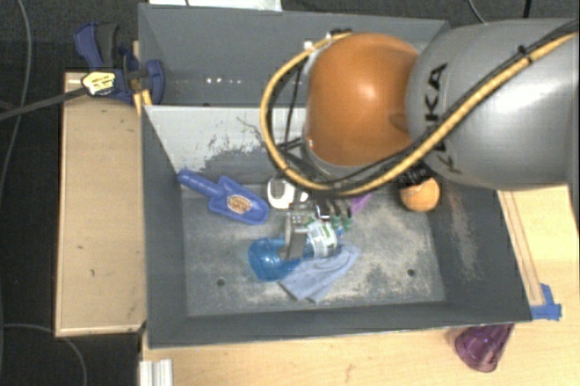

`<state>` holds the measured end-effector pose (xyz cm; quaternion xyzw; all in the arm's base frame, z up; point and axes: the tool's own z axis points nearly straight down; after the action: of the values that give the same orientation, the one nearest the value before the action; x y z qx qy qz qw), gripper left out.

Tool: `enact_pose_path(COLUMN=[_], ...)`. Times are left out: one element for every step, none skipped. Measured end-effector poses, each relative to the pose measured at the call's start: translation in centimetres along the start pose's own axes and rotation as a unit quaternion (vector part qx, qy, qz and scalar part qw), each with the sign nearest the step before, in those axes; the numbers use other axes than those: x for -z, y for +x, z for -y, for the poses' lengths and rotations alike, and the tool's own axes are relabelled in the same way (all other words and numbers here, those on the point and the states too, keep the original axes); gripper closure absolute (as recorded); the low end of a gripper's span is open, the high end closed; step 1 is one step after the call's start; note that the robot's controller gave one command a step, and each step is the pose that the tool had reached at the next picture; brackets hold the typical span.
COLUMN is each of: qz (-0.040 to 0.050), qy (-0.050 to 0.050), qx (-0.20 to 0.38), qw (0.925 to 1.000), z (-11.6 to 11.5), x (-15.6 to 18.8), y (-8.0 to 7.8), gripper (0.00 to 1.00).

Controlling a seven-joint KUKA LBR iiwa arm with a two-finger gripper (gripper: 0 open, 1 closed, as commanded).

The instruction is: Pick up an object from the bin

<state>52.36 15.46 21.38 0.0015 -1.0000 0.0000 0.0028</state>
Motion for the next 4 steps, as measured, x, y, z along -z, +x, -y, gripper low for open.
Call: enact_pose_path(qz=[0.0041, 0.0055, 0.0024, 0.0054], qy=[-0.001, -0.001, 0.000, -0.001], qx=[-0.002, 0.031, 0.057, 0.021], qw=[1.0000, 0.9995, 0.9983, 0.9998], z=[0.1, 2.1, 5.3, 4.8], x=[0.4, -4.4, -6.9, -7.2], y=[-0.2, 1.1, 3.4, 1.1], gripper=[0.00, 0.00, 0.00, 0.00])
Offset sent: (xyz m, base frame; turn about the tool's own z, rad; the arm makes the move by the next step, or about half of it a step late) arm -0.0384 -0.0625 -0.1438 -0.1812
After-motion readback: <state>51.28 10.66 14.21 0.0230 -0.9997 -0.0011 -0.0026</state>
